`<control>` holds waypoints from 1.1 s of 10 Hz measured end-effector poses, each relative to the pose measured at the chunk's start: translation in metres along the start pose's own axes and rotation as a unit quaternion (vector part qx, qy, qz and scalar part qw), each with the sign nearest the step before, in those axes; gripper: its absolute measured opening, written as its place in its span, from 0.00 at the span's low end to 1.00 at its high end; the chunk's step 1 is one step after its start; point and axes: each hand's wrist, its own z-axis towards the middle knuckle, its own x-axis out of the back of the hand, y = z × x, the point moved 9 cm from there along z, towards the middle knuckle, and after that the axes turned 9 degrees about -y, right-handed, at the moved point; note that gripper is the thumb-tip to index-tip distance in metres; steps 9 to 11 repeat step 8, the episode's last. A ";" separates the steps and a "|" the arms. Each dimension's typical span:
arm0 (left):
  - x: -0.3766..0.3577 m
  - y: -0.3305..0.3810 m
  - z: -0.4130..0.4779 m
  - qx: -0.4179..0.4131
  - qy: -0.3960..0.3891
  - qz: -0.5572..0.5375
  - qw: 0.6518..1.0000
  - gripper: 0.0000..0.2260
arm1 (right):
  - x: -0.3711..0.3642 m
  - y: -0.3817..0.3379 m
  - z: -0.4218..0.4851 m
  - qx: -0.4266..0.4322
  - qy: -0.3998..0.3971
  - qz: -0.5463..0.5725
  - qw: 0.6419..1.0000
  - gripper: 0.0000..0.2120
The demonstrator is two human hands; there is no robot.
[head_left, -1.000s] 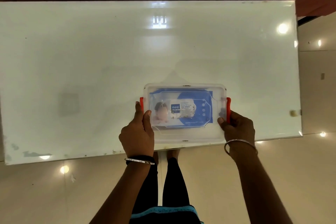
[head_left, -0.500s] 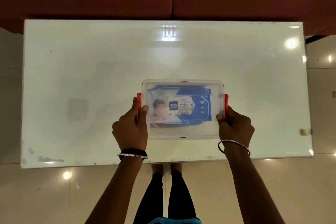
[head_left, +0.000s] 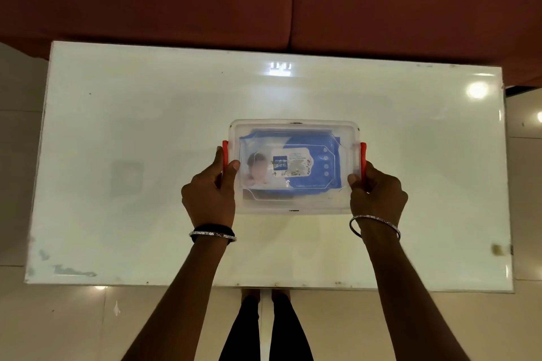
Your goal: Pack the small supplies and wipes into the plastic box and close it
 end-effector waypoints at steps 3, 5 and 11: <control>-0.004 0.010 0.001 -0.022 -0.011 0.037 0.999 0.18 | 0.005 0.002 -0.001 -0.003 -0.005 0.007 1.000 0.18; -0.008 0.007 -0.003 -0.008 -0.023 0.021 0.999 0.19 | 0.007 0.006 0.004 -0.006 -0.009 0.004 1.000 0.19; -0.002 0.035 -0.024 -0.008 -0.159 0.050 0.986 0.27 | 0.014 -0.003 -0.019 -0.033 -0.077 -0.047 0.995 0.31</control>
